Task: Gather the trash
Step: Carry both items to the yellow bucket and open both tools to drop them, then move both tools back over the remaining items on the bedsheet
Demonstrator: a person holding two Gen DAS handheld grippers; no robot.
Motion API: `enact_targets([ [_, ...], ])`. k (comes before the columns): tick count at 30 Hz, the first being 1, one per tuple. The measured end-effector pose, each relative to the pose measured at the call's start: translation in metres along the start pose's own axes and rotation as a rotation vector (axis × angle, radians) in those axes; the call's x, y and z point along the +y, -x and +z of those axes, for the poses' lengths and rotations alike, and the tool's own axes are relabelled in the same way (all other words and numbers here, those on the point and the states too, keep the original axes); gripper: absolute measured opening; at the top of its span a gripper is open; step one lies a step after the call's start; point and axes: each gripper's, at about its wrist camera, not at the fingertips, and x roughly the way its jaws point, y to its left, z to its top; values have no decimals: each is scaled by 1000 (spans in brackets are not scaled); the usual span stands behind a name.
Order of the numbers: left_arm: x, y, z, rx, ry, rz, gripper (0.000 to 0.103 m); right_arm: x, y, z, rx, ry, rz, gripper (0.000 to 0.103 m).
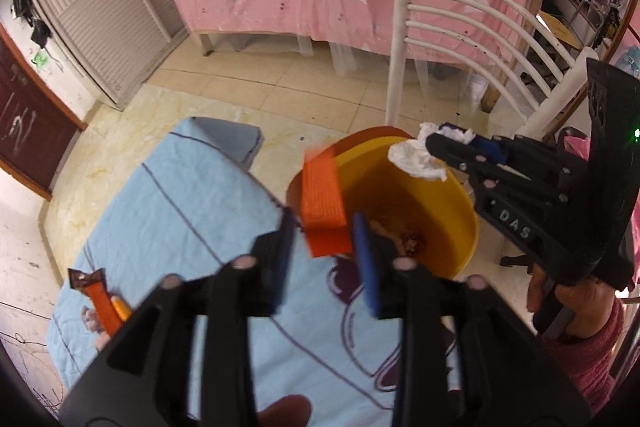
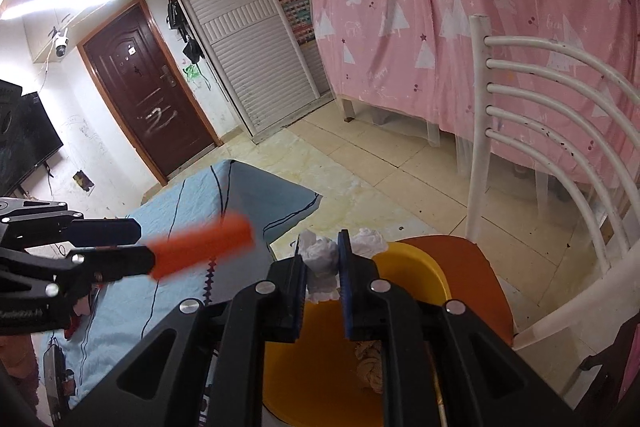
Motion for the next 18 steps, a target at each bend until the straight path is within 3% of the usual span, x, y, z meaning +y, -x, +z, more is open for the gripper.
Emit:
enact_targets([
  [1,-2,0,1,-2,-2,1,44,0,0,0,0,-3,2,10],
  [7,-1,8,3,-15,4,10,45,5,-4,1,5,6,8,18],
  [10,7,14,0,-23,19,14,45,10,-5,2,6,10,3,42],
  [12,14,18,-2,-30,32,19,45,13,-4,4,-4,7,-2,66],
  [18,46,36,-14,-51,77,58,49,30,-1,15,-29,27,22,70],
])
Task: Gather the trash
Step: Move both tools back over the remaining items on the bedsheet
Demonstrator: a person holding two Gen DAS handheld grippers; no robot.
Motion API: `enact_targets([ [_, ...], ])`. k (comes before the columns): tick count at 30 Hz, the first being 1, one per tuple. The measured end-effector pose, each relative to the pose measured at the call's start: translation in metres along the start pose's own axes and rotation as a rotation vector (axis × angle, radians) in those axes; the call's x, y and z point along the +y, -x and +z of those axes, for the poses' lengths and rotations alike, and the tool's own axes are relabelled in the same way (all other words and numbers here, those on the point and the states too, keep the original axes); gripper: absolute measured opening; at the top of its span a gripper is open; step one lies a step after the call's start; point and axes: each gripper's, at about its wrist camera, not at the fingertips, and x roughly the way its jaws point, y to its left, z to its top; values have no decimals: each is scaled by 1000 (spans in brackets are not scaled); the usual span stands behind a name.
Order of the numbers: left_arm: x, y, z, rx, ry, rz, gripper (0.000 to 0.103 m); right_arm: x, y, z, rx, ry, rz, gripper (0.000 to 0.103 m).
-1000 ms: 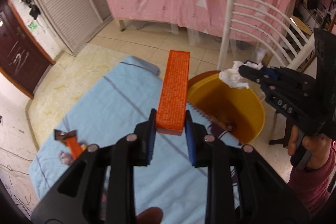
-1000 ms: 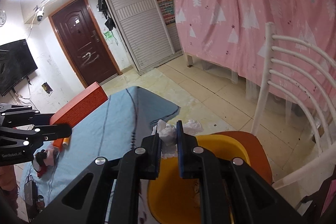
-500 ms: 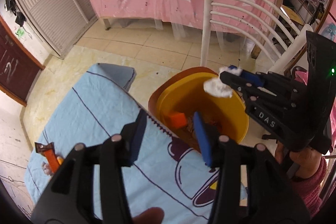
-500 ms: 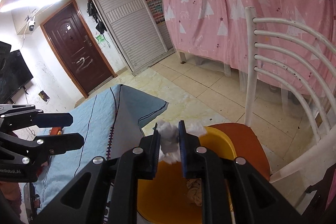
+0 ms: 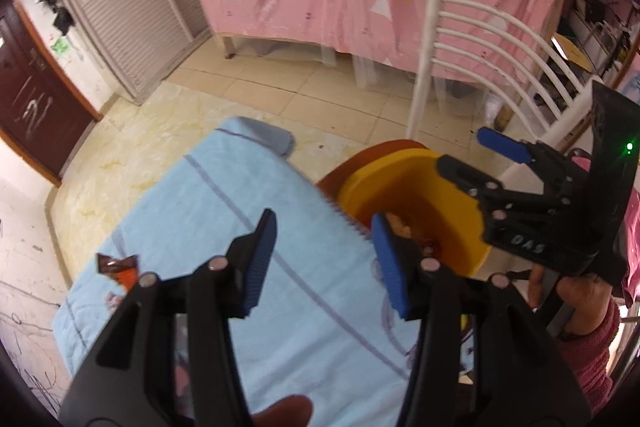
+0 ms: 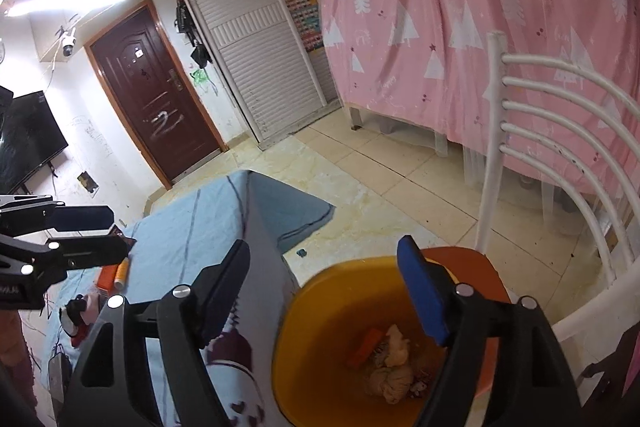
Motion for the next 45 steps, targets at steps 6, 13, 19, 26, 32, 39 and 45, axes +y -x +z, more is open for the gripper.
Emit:
enact_targets([
  [6,49,17,-12,-11,77,58,49,37,-9,9,7,53,43,73],
  [13,99,36,-30,-25,148,122,60,93,-28,14,46,140,89,74],
  [19,131,53,-52,-36,185,164,60,139,-42,15,74,216,127,74],
  [26,172,61,-85,-21,250,193,60,185,-56,8,116,290,166,74],
  [32,202,57,-111,12,309,206,60,222,-70,0,154,343,192,74],
  [39,226,48,-123,22,361,187,60,260,-87,-11,201,397,222,74],
  [45,242,24,-124,45,406,158,60,282,-103,-19,236,437,229,74],
])
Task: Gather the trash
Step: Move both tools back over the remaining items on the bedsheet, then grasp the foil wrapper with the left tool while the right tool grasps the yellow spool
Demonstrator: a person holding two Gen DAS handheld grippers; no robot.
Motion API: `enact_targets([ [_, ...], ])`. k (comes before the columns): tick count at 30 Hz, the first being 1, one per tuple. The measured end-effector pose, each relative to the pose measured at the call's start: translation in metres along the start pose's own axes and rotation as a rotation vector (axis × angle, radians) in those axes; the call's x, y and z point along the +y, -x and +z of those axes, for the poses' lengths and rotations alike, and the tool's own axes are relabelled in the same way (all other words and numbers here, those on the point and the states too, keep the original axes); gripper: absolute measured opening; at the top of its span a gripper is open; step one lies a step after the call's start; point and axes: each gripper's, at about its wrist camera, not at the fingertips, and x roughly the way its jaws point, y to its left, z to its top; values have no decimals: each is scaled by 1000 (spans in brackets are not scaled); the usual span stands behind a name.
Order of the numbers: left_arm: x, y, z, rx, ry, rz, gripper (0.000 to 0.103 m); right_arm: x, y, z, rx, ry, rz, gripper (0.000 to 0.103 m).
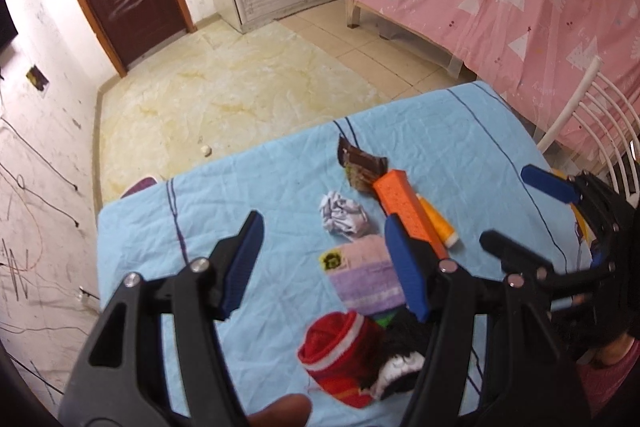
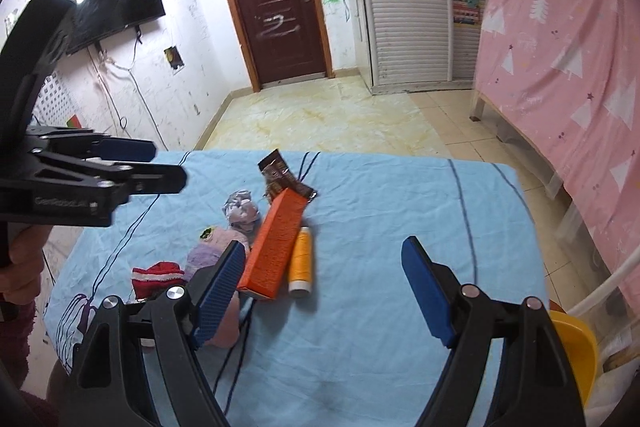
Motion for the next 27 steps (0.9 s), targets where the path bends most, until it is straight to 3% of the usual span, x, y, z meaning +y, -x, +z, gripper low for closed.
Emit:
enact_targets([
  [15,9,-73,15,113,50,-110,60,-8,-36,2,77,12,-25,74],
  [19,8,-85,13,136,52,-121,48,-4,-46,0,103,36,-48,74],
  [27,5,-95,9,160,52,-136,41,-1,-56,0,120,50,-60,74],
])
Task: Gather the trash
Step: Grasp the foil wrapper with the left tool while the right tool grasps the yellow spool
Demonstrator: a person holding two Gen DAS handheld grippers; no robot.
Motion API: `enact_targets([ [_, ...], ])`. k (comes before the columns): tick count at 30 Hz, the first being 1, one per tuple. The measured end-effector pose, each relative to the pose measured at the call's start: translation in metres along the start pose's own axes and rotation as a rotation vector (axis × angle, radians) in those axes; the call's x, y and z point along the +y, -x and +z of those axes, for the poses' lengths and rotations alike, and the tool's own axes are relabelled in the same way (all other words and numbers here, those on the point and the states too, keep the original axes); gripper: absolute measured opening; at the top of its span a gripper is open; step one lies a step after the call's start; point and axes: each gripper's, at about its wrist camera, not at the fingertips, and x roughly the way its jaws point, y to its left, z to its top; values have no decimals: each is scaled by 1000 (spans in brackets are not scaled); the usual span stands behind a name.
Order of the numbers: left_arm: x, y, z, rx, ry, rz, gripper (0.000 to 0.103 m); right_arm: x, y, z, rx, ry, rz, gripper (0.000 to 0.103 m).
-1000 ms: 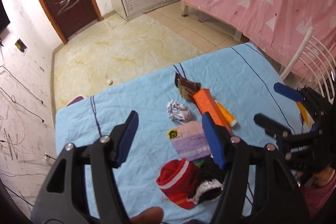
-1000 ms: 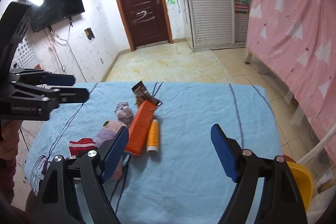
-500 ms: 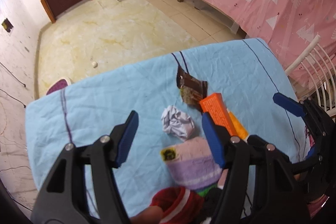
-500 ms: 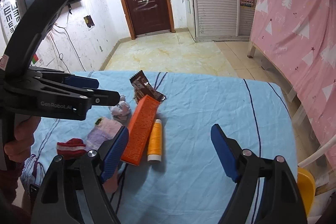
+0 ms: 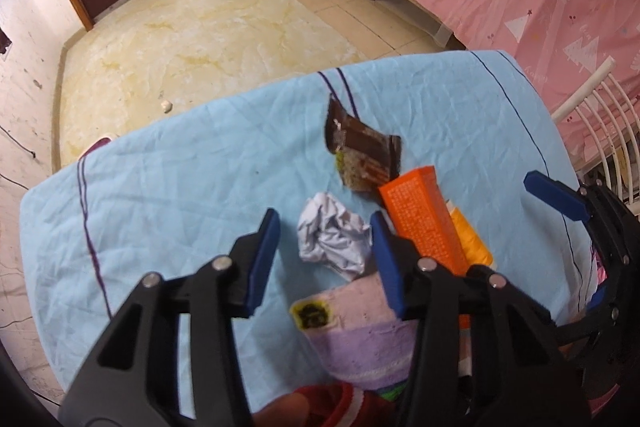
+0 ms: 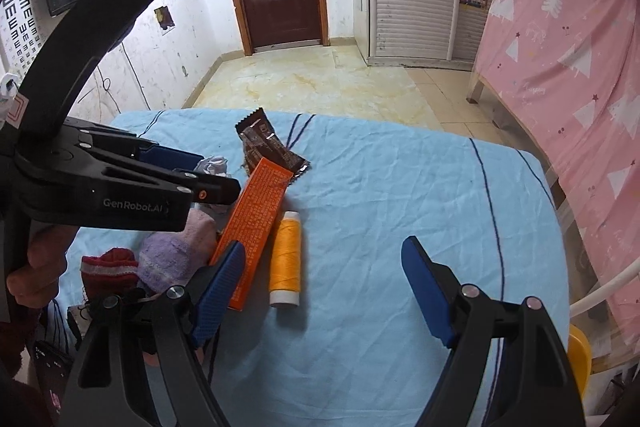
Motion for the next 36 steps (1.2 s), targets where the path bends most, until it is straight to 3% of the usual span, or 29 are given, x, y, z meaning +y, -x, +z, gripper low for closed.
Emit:
enact_targets([
  [4,-2,-2,-1,2,-5,-3,33,-3,-3,-6,14,-3,-20,72],
  [8,-6,-3,-2,-5,-17,13,31,2,-8,-10,33,16,-30,62],
  [15,-7,0,-6,-13,-10,24,31,22,-18,-13,60,65,-15,27],
  [20,0,5,-9,-18,8,43,31,31,-17,-14,63,76,8,10],
  [36,2,43,-18,-71,23,96,31,13,17,-19,-4,35,-2,10],
])
